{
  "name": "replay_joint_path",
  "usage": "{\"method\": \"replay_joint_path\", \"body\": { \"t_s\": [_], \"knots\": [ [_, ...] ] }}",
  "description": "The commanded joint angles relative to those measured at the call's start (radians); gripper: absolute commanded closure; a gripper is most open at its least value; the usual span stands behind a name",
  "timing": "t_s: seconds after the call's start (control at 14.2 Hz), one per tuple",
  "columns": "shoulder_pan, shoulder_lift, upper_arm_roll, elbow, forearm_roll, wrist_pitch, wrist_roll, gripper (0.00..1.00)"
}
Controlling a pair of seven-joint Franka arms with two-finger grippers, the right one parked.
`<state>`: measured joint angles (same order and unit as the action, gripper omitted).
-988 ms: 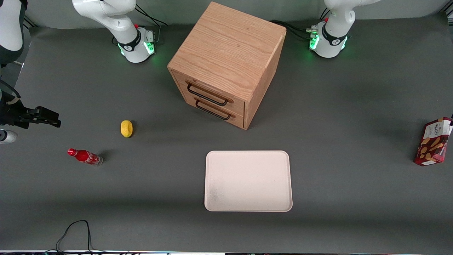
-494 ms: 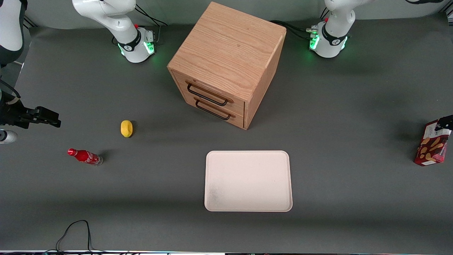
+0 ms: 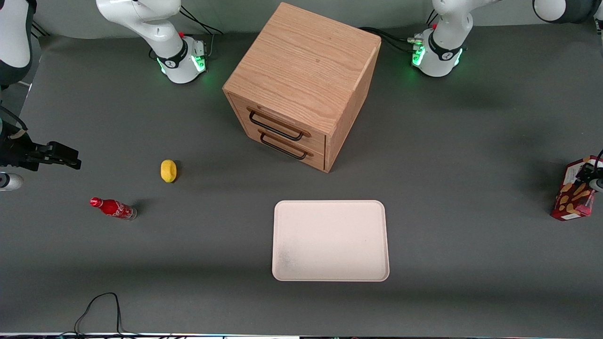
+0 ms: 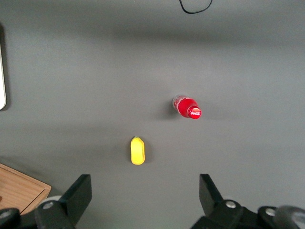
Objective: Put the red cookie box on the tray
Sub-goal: 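Lower the left gripper onto the shortbread box and close on it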
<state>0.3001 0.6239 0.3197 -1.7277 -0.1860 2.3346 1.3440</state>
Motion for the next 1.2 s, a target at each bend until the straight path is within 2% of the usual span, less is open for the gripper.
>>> {"method": "replay_joint_path", "body": {
  "t_s": [0.0,0.28,0.56,0.78,0.92,1.13],
  "knots": [
    [-0.001,-0.001,0.001,0.019,-0.018,-0.001,-0.011,1.00],
    [-0.016,-0.073,-0.001,0.022,-0.013,-0.052,-0.034,1.00],
    [-0.106,-0.209,-0.007,0.101,0.011,-0.360,-0.202,1.00],
    [-0.203,-0.260,-0.016,0.193,0.046,-0.571,-0.446,1.00],
    [-0.248,-0.277,-0.074,0.256,0.046,-0.685,-0.651,1.00],
    [-0.321,-0.285,-0.169,0.331,0.063,-0.744,-0.964,1.00]
  ]
}}
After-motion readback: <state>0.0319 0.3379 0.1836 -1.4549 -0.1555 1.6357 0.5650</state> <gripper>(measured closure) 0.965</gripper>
